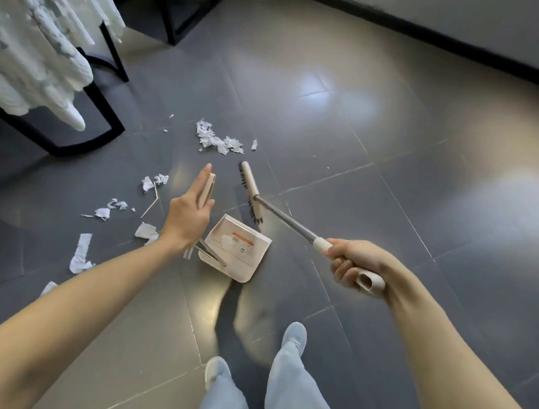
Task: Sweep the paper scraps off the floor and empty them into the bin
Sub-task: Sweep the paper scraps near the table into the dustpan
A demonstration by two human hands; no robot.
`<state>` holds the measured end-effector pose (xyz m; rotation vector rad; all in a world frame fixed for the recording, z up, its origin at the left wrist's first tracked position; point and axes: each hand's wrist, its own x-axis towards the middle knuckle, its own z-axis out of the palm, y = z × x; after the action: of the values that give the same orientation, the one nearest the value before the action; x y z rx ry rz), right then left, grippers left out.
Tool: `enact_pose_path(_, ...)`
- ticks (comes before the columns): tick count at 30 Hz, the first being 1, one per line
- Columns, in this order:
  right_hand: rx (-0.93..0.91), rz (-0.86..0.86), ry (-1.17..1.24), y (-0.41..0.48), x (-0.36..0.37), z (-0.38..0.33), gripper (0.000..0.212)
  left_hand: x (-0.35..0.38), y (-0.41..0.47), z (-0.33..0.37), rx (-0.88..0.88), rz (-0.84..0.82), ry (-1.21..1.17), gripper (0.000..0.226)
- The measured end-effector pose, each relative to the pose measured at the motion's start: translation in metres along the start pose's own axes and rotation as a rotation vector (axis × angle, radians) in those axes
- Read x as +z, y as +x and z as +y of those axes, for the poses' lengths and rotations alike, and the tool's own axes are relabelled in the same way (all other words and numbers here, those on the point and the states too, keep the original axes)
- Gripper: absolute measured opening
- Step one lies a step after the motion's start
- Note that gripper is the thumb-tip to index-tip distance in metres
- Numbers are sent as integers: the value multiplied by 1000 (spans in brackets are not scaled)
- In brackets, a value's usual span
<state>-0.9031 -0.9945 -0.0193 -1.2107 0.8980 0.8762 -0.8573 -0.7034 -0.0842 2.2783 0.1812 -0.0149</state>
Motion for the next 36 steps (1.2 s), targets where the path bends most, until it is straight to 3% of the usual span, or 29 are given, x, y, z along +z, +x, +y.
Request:
enact_pose_path(4,-91,-3,-131,37,5,-62,51,-8,42,12,-72,99,2,68)
enact_pose_path(12,-157,-120,-192,137,1,-218,30,11,141,43,-225,269,3,67)
enact_pose_path(17,-189,-99,-356,193,1,-292,45,28,196,54,-283,303,78,66)
enact_pose_path(19,-211,-77,-461,219,7,-314,41,35,217,53,-303,295,35,67)
enact_pose_path(22,-175,-69,-543,256,13,-336,27,42,252,48,-320,298,67,68)
enact_pose_path(25,28,-102,-490,281,13,-348,9,40,287,48,-333,247,62,69)
enact_pose_path(28,231,-128,-394,285,14,-348,16,29,316,44,-364,222,19,69)
enact_pose_path(36,255,-84,-378,229,40,-332,14,31,358,48,-374,283,-78,69)
